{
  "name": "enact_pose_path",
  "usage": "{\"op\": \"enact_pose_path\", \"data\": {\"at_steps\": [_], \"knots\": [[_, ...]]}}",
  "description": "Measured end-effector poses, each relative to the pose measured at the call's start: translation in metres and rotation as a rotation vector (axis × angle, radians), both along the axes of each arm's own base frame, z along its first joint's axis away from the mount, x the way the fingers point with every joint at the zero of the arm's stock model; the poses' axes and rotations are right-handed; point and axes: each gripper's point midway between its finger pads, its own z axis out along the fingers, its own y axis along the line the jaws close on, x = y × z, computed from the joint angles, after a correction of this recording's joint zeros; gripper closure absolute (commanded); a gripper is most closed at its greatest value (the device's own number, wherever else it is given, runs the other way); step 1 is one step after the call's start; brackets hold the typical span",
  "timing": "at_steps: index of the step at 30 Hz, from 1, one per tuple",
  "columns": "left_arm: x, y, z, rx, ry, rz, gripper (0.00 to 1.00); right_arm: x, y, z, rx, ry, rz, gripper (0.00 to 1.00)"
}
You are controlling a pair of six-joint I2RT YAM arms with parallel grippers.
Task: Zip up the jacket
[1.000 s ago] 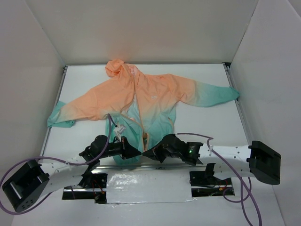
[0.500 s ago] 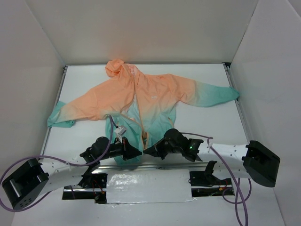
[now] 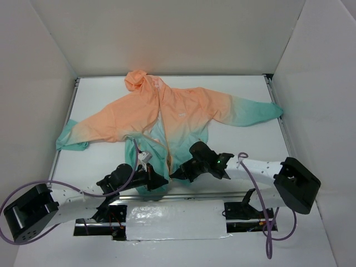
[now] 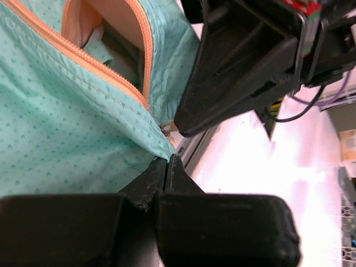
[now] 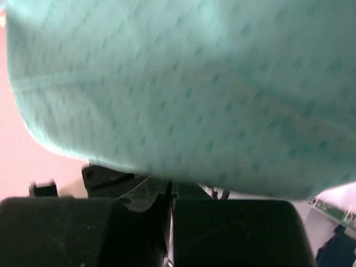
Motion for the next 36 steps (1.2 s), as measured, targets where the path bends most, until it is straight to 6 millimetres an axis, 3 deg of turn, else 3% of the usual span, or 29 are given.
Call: {"op": "enact_pose_path", "data": {"at_steps": [5,11,16,18,21,25,29,33,36], "knots": [[-0.003,-0.002,-0.005,0.024,-0.01,-0.003,1.0,0.018,-0.002,-0.002,-0.065,0.069,-0.039,1.0],[-0.016,-0.009,-0.001,0.012,-0.021,-0.054,1.0,0.088,-0.012,0.046,-0.084,-0.04,-0.229,1.0],[-0.02,-0.011,0.002,0.005,-0.027,-0.068,1.0,0.125,-0.015,0.095,-0.101,-0.124,-0.327,1.0],[-0.023,-0.013,0.002,0.005,-0.027,-0.079,1.0,0.139,-0.016,0.102,-0.104,-0.138,-0.358,1.0],[-0.027,-0.016,0.003,0.01,-0.025,-0.094,1.0,0.169,-0.023,0.096,-0.14,-0.12,-0.416,1.0],[-0.034,-0.017,-0.001,0.034,-0.02,-0.1,1.0,0.241,-0.036,0.097,-0.19,-0.103,-0.53,1.0],[-0.037,-0.015,-0.001,0.045,-0.02,-0.084,1.0,0.321,-0.056,0.122,-0.192,-0.184,-0.625,1.0],[-0.036,-0.01,-0.002,0.069,0.002,-0.034,1.0,0.387,-0.101,0.144,-0.19,-0.274,-0.713,1.0],[-0.036,-0.007,-0.002,0.086,0.036,0.007,1.0,0.426,-0.138,0.155,-0.202,-0.339,-0.765,1.0]]}}
